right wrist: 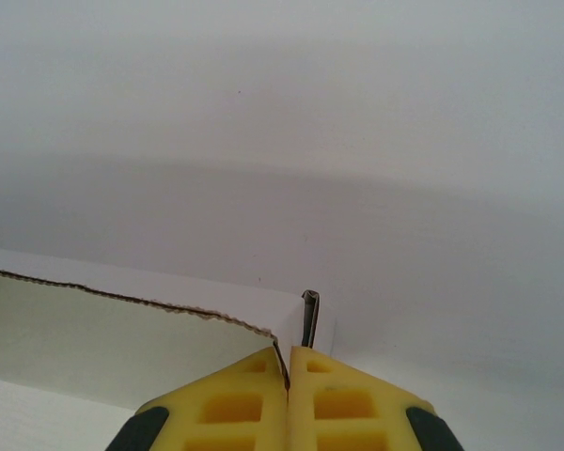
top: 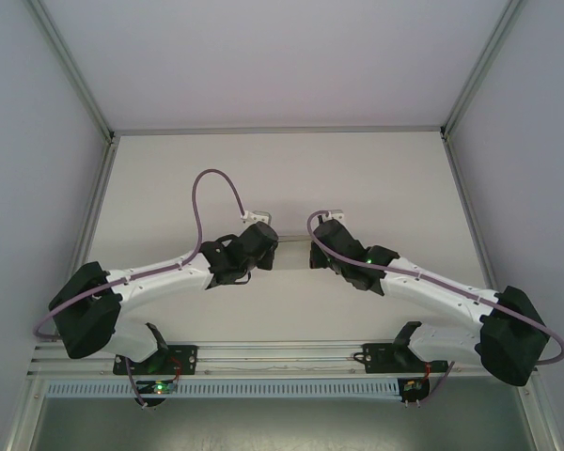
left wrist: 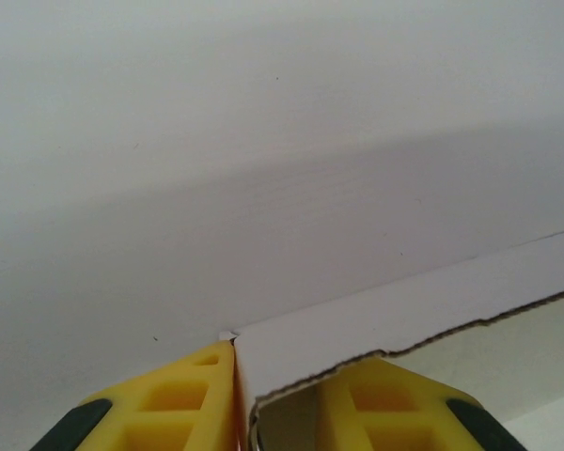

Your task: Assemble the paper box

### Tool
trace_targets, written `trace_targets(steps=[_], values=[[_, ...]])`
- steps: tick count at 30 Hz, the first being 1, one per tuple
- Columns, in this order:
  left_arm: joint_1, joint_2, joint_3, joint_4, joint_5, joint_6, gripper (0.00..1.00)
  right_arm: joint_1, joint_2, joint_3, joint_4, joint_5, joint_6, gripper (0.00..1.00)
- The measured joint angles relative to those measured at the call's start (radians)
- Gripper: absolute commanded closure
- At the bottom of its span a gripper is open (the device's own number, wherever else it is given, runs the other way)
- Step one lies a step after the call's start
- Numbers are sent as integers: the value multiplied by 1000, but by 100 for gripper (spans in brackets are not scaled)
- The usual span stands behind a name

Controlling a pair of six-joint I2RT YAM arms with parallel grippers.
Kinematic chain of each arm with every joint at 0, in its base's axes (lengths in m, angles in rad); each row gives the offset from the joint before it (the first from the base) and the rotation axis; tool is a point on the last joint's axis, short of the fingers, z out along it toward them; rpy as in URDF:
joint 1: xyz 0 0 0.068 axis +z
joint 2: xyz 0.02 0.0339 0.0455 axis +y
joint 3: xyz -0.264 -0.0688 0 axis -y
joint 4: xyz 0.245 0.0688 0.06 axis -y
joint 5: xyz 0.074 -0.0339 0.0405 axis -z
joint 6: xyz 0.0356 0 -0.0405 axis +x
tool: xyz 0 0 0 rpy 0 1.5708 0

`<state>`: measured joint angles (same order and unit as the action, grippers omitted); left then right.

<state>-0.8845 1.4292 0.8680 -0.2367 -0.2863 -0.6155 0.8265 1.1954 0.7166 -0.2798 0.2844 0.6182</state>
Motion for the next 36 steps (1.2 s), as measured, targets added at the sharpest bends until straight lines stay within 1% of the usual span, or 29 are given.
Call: trace_targets(steps=[8,15,24,30,36], values=[[0,8,12,-15,-9,0,77,0,11,-5,15,7,-42,100],[0,19,26,-38,-34,-4,77,23,12,-75,145,39,-53,100],[0,19,29,-40,-29,-14,77,45,-84,-178,218,44,-77,100],[-3,21,34,-40,-13,-14,81,27,-114,-187,204,31,-107,100],[-6,27,38,-41,-14,-14,82,13,-75,-105,95,19,-163,100]])
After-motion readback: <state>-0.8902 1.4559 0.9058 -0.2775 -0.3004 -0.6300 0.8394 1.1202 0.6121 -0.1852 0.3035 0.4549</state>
